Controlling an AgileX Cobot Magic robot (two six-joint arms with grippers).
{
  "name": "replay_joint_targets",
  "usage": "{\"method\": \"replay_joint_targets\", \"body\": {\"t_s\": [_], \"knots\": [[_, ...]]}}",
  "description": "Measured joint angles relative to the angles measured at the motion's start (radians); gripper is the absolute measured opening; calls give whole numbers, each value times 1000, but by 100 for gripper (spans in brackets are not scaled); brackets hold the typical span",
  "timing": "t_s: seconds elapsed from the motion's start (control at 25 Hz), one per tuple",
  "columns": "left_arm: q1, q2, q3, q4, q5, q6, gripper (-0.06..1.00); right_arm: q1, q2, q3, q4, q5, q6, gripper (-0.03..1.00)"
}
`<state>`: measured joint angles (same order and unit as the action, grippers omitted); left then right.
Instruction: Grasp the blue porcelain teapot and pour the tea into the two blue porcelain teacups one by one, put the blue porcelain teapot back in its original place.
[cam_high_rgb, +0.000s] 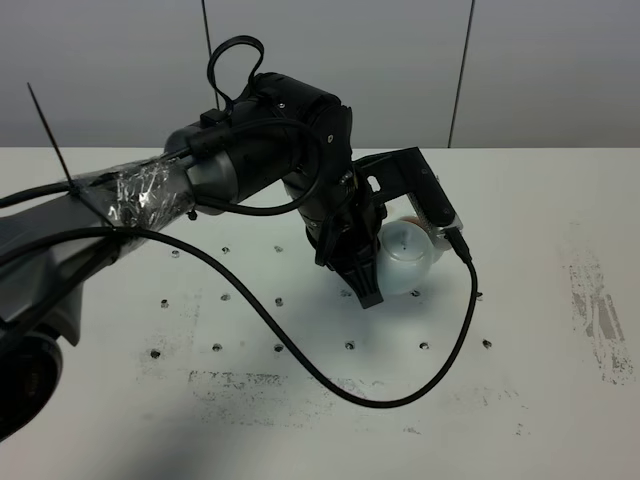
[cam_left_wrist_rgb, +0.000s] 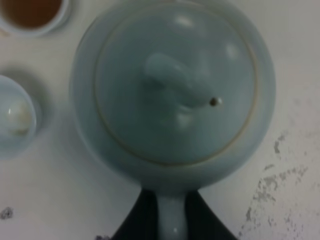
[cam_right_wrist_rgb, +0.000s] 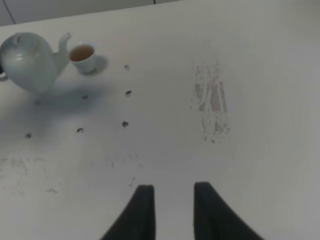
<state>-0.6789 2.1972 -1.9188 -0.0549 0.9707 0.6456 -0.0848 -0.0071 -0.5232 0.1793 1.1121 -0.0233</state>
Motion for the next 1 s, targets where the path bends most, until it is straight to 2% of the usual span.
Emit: {"method": "replay_joint_targets", "body": {"t_s": [0.24,0.8,1.0], "knots": [[-4,91,-114,-5,-1,-16,13,0,0,0,1,-4,0,21],[-23,183,-125,-8,-78,-15,13,0,0,0,3,-5,0,21],[-23,178,-162,12,-25,-6,13,0,0,0,3,-5,0,21]]}}
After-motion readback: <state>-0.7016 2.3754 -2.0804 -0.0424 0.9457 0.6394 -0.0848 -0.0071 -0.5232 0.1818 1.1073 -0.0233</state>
